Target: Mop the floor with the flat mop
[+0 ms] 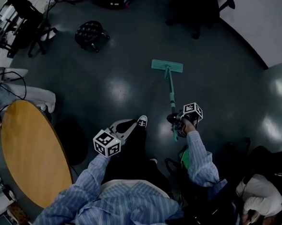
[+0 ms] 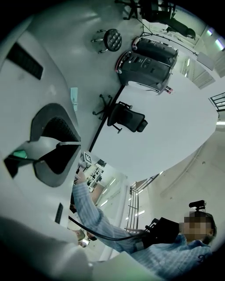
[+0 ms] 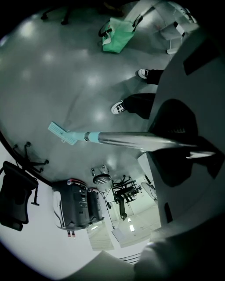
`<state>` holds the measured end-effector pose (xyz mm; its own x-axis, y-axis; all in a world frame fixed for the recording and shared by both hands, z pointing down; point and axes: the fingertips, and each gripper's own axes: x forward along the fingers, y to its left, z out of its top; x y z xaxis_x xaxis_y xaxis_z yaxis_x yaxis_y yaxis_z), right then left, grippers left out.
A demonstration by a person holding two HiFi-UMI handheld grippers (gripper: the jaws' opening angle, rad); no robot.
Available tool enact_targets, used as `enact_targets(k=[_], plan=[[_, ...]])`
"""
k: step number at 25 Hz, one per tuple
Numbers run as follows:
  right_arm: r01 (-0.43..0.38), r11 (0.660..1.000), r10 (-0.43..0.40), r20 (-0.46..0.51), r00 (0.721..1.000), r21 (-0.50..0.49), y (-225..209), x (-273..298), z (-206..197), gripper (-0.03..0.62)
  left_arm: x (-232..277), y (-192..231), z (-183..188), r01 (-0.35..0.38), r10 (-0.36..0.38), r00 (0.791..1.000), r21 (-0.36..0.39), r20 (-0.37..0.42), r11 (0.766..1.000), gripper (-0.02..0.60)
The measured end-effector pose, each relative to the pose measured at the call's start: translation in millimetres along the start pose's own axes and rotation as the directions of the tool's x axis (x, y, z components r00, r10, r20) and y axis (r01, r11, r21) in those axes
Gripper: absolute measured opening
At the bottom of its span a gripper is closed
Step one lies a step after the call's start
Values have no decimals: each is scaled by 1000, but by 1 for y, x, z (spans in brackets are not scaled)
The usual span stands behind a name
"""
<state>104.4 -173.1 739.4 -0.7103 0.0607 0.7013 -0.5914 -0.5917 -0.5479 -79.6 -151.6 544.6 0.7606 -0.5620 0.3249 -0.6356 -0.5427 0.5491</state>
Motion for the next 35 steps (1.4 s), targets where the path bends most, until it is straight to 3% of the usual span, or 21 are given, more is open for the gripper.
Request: enact_targets(k=[13, 20, 27, 35], plan=[[17, 1000, -16, -67, 998, 10, -162, 7, -198, 57, -65, -108, -86, 11, -14, 998, 58, 60, 998, 26], [21, 1000, -21, -101, 995, -2, -256, -12, -303, 57, -94, -194, -142, 60, -65, 996, 79, 65, 995, 26], [19, 1000, -22, -112, 993, -22, -308, -50, -358, 57, -103, -251, -179, 97, -102, 994, 110, 37, 989, 26], [38, 999, -41, -146, 988, -24, -346, -71, -395, 57, -116, -262, -178, 92, -99, 994, 128, 50, 987, 26]])
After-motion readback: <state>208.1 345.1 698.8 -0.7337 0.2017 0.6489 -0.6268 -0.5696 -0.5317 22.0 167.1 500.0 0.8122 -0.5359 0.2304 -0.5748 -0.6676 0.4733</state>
